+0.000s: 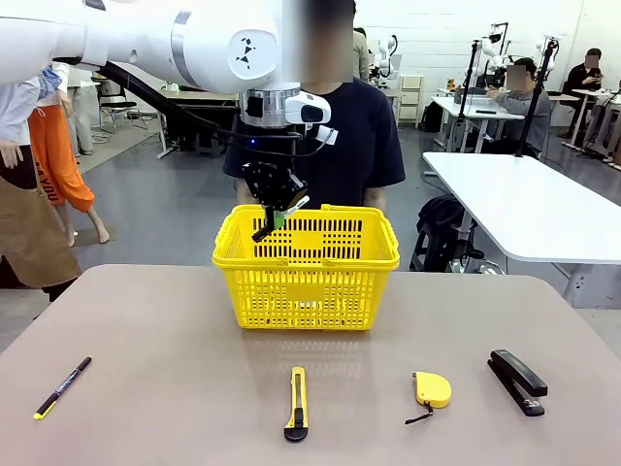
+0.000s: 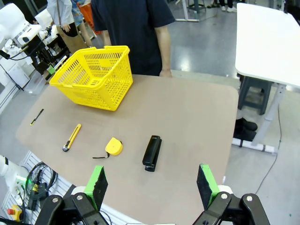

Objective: Place the items the person wants into the basket.
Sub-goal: Pick up the item the person points to and place it in the Market Basket.

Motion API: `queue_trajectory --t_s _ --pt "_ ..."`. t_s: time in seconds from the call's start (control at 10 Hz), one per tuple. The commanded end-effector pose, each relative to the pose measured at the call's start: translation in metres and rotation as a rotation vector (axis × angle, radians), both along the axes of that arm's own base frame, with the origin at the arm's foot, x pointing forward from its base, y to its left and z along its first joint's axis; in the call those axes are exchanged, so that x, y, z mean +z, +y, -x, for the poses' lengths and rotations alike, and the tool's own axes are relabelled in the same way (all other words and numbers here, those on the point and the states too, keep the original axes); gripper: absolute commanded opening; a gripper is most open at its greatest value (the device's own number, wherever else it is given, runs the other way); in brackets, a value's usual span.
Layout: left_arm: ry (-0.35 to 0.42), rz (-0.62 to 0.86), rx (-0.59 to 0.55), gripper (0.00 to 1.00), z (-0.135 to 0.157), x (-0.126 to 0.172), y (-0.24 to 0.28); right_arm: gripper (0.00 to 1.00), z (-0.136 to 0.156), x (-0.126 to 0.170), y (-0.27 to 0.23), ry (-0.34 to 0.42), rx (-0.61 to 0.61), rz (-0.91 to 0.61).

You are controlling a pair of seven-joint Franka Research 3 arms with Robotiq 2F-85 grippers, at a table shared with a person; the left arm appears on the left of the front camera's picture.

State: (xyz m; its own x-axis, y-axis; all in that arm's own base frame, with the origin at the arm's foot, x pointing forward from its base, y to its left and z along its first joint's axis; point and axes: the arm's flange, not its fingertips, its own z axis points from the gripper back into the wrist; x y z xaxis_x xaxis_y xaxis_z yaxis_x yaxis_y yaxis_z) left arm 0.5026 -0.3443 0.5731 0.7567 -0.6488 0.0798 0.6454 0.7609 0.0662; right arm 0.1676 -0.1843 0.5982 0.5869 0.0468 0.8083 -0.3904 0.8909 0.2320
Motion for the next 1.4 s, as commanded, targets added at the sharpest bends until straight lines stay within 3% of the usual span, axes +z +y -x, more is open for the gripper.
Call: queue_trajectory --t_s 0.0,0.3,0.4,0.8,1.3 --pt "0.000 0.000 0.000 0.13 0.000 0.000 0.000 1.00 -0.001 -0.002 0.000 0.000 0.002 -0.002" --pt "-0.109 0.052 -0.081 0.13 -0.045 -0.003 -0.001 1.00 -0.001 -0.002 0.000 0.000 0.002 -0.002" --pt "-0.104 0.055 -0.108 0.13 -0.058 -0.005 0.005 1.00 -0.001 -0.002 0.000 0.000 0.002 -0.002" --pt "0.017 0.016 -0.224 0.13 -0.089 -0.039 0.011 1.00 -0.001 -0.002 0.000 0.000 0.002 -0.002" --pt "0.123 -0.032 -0.298 0.13 -0.098 -0.082 0.010 1.00 -0.001 -0.002 0.000 0.000 0.002 -0.002"
